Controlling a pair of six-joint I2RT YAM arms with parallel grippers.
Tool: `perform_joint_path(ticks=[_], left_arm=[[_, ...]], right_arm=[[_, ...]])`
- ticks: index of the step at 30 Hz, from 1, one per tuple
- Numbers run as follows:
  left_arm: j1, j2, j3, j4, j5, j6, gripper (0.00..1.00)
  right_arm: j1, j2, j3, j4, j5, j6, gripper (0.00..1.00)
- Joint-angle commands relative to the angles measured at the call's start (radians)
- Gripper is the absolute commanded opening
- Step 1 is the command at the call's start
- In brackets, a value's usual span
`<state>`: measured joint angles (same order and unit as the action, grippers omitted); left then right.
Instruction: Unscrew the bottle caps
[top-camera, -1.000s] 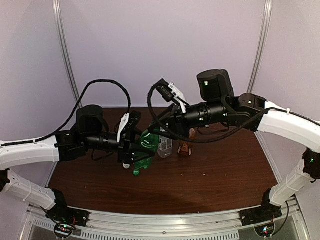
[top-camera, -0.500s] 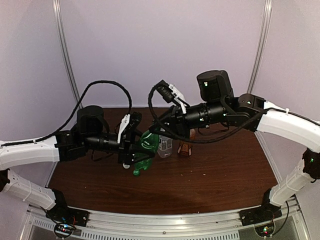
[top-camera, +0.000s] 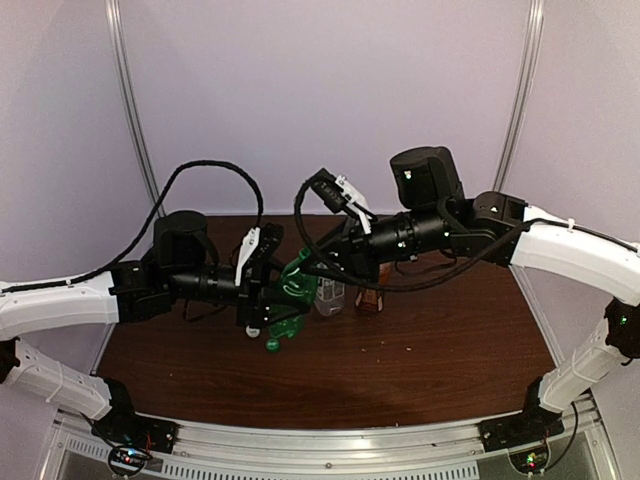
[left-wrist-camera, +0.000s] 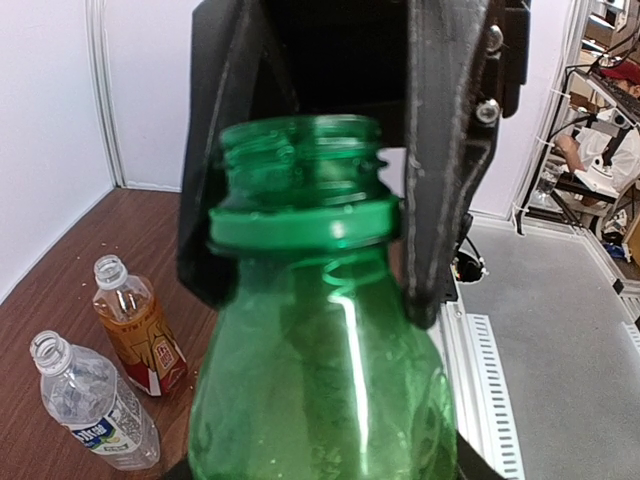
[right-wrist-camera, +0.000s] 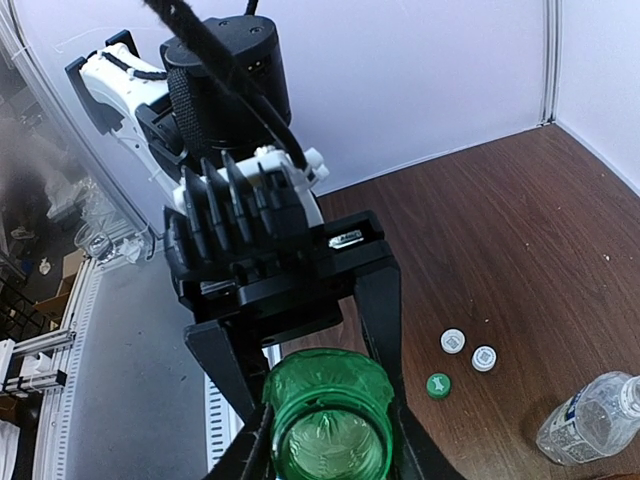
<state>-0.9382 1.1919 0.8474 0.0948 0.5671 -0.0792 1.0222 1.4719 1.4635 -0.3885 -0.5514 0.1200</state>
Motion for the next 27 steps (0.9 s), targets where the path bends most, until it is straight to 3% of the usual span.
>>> perform_joint_path(ticks=[1, 7, 11, 16, 20, 21, 27], left_arm=[[-0.005, -0.006, 0.026, 0.043, -0.008, 0.019, 0.27], [-0.005, -0.003, 0.021, 0.045, -0.012, 0.021, 0.27], [-0.005, -0.008, 0.018, 0.038, -0.028, 0.019, 0.34], [-0.005, -0.012, 0.025, 0.022, -0.081, 0.010, 0.57], [-0.005, -0.015, 0.018, 0.022, -0.130, 0.006, 0.93], [-0.005, -0.015, 0.019, 0.018, -0.143, 0.006, 0.97], [-0.005, -0.051, 0.014, -0.015, -0.208, 0.019, 0.98]], right_arm=[[-0.005, 0.004, -0.007, 0.026, -0.024, 0.013, 0.32], [-0.005, -0.001, -0.016, 0.035, -0.026, 0.015, 0.14], [-0.010, -0.021, -0.031, 0.042, -0.006, 0.018, 0.00], [-0.020, -0.053, -0.064, 0.040, 0.035, 0.021, 0.00], [-0.024, -0.074, -0.097, 0.043, 0.053, 0.029, 0.00], [-0.026, -0.080, -0.106, 0.043, 0.058, 0.031, 0.00], [-0.051, -0.133, -0.202, 0.028, 0.141, 0.042, 0.00]])
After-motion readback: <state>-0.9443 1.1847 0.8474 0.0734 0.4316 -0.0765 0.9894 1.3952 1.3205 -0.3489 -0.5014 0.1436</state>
